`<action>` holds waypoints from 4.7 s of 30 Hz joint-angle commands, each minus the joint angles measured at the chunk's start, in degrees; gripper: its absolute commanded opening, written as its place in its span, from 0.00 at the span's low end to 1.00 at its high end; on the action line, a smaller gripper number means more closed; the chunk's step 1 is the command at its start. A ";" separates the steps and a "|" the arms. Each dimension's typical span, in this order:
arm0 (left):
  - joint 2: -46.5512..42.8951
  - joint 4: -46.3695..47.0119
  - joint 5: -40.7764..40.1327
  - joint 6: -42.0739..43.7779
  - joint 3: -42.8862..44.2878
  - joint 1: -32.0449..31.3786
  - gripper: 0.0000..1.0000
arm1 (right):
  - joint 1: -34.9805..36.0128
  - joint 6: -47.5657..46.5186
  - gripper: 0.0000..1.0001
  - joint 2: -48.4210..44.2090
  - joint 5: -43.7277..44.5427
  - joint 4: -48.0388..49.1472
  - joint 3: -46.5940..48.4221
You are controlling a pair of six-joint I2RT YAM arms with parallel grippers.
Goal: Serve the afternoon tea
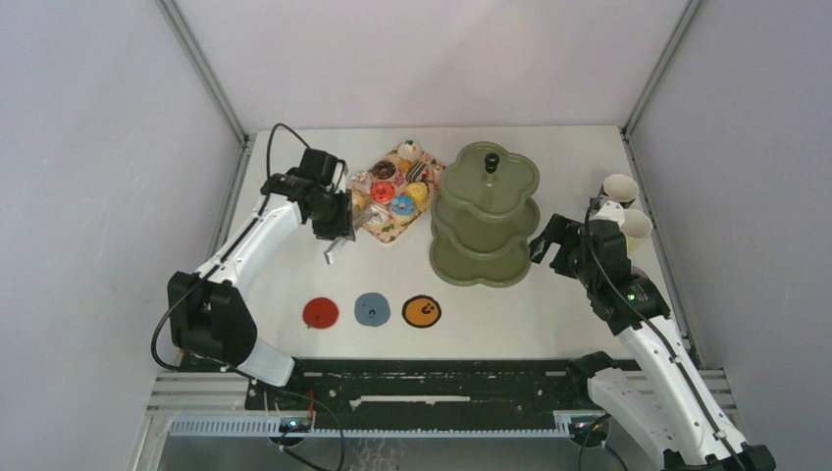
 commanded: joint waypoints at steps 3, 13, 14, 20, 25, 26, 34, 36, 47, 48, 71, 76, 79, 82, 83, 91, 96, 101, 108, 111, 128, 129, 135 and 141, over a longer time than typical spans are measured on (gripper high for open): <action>-3.72 4.93 3.77 -4.43 -1.27 0.04 0.39 | 0.58 1.41 0.98 -0.60 0.15 1.24 0.55; -2.92 5.71 1.89 -6.20 -1.39 0.02 0.43 | 1.02 1.69 0.98 -0.57 -0.06 1.51 0.43; -2.73 5.86 1.53 -6.45 -1.50 -0.03 0.43 | 1.10 1.72 0.97 -0.55 -0.10 1.56 0.43; -1.40 7.86 3.87 -7.06 -2.43 1.74 0.43 | 1.37 0.97 0.98 -0.17 0.58 1.44 0.30; -1.16 8.86 5.60 -7.06 -2.48 3.46 0.43 | 1.37 0.40 0.97 -0.25 1.25 0.98 0.31; -0.62 8.87 5.75 -7.01 -2.28 3.58 0.43 | 1.33 0.43 0.97 -0.11 1.14 0.98 0.25; 2.09 9.57 8.70 -7.06 -1.64 3.84 0.43 | 1.85 1.74 0.97 0.60 0.01 1.50 0.25; 2.35 9.61 9.18 -7.11 -1.70 3.88 0.43 | 2.00 1.80 0.97 0.55 0.21 1.55 0.10; -0.66 7.81 8.87 -7.62 -0.80 3.87 0.07 | 2.24 2.33 0.97 -0.11 0.89 0.87 -0.43; -1.27 7.49 8.25 -7.53 -0.66 3.84 0.03 | 2.23 2.30 0.97 -0.27 0.86 0.93 -0.64; -9.95 3.03 6.86 -3.83 -0.27 3.59 0.00 | 2.33 2.69 0.97 -0.97 0.50 1.17 -1.78; -15.36 -0.64 6.26 -1.05 -2.00 0.95 0.00 | 2.41 2.81 0.97 -0.84 0.46 1.36 -1.73; -19.65 -1.04 7.02 -0.50 -4.78 -1.57 0.00 | 2.43 2.71 0.97 -0.51 -1.07 2.59 -1.87; -23.28 -1.07 6.85 -0.88 -8.38 -5.61 0.00 | 2.55 3.49 0.97 -0.44 -1.74 3.69 -1.87; -24.36 -1.18 6.41 -1.13 -9.55 -7.14 0.00 | 2.60 3.67 0.97 -0.55 -1.66 3.96 -1.87; -30.64 -0.22 7.21 -3.75 -13.89 -10.51 0.00 | 2.75 3.69 0.96 -1.42 -0.80 5.74 -1.87; -30.57 0.82 7.83 -4.11 -13.17 -11.65 0.00 | 2.78 4.27 0.96 -1.19 -1.23 6.04 -1.87; -28.81 3.51 9.77 -5.79 -10.18 -12.95 0.00 | 2.78 4.86 0.96 -2.57 -0.98 5.71 -1.87; -25.27 7.52 13.69 -8.90 -7.20 -13.06 0.00 | 2.74 4.89 0.96 -4.38 0.62 4.07 -1.87; -23.78 7.99 12.62 -8.87 -8.61 -13.15 0.00 | 2.77 5.18 0.95 -4.79 0.74 3.43 -1.86; -20.33 23.67 11.69 -15.17 -18.87 -14.62 0.00 | 2.74 5.62 0.95 -4.27 1.22 2.46 -1.86; -19.45 24.75 11.75 -15.54 -18.81 -14.72 0.00 | 2.73 5.58 0.95 -4.23 1.09 2.47 -1.87; -13.70 29.95 11.07 -16.82 -17.43 -15.84 0.00 | 2.87 5.72 0.95 -4.33 1.11 1.88 -1.87; -7.26 33.29 9.85 -17.08 -13.02 -17.10 0.00 | 2.87 5.80 0.95 -5.19 1.54 0.58 -1.84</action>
